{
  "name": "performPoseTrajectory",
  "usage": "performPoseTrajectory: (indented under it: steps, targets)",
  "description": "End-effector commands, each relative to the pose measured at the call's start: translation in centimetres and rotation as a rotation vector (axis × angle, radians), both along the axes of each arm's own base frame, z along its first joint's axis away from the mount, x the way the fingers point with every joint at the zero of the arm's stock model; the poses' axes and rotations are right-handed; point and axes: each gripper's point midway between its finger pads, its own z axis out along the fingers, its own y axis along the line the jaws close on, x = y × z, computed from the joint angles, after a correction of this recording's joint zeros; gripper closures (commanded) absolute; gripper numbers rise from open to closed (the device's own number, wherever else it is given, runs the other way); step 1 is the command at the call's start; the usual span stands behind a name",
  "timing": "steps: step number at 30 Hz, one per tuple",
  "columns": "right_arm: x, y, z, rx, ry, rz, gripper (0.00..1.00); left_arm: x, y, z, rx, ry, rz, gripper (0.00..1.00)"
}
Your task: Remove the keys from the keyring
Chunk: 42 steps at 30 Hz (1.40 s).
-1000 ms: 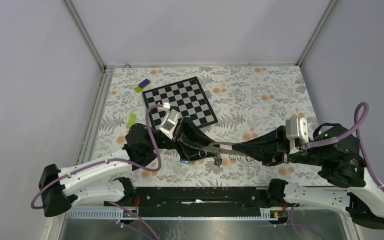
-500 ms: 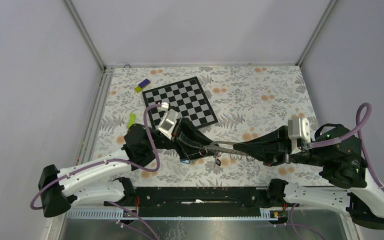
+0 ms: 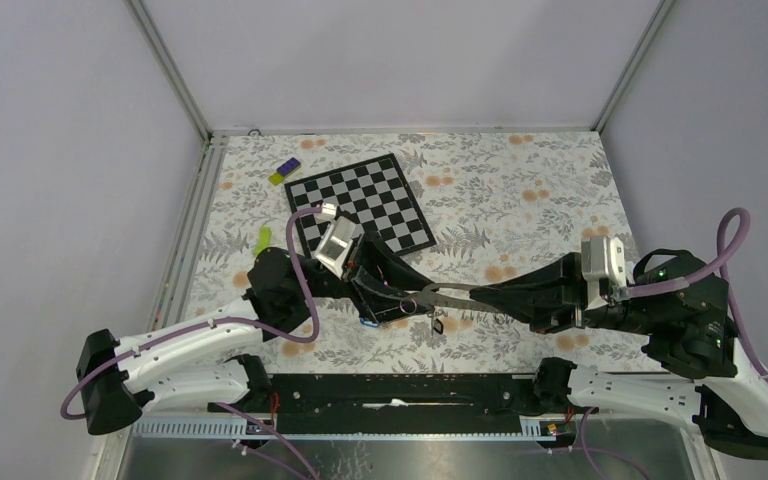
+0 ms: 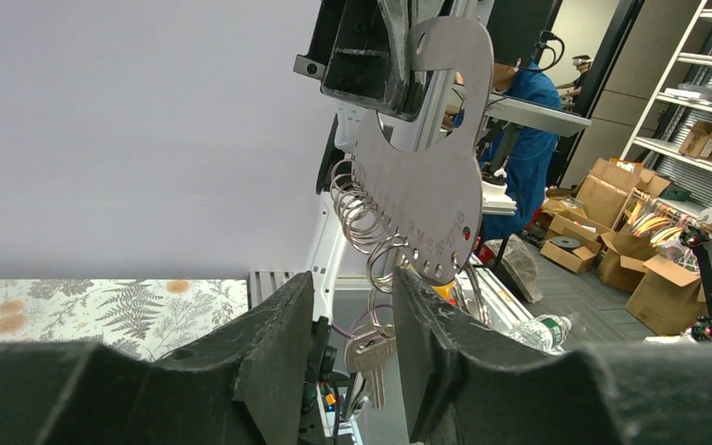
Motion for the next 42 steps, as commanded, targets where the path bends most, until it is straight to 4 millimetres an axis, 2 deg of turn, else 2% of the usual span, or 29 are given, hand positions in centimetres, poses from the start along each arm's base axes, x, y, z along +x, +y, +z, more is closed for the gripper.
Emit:
performPoseTrajectory:
  steps: [1, 16, 21, 24, 33, 42]
  targets:
    - [2.4, 0.4, -1.7, -0.063, -0.005, -0.11, 1.0, -2.2, 2.1, 4.2, -0.149, -0.093, -0.057, 0.57]
    - [2.4, 0.4, -1.6, -0.063, -0.01, -0.114, 1.0, -2.2, 1.7, 4.0, -0.148, -0.087, -0.07, 0.62]
    - [1.8, -0.2, -0.4, -0.031, -0.022, -0.094, 1.0, -1.8, 1.9, 4.0, -0.152, -0.087, -0.037, 0.42]
    - [1.3, -0.8, 0.6, 0.016, -0.035, -0.084, 1.0, -1.7, 2.1, 4.0, -0.157, -0.086, -0.02, 0.37]
    - [0.1, -1.6, 2.7, 0.11, -0.054, -0.043, 1.0, -1.0, 1.9, 3.4, -0.145, -0.062, 0.016, 0.37]
    - [1.2, -1.7, 3.0, 0.13, -0.047, -0.098, 1.0, -0.1, 1.8, 3.1, -0.128, -0.037, 0.067, 0.42]
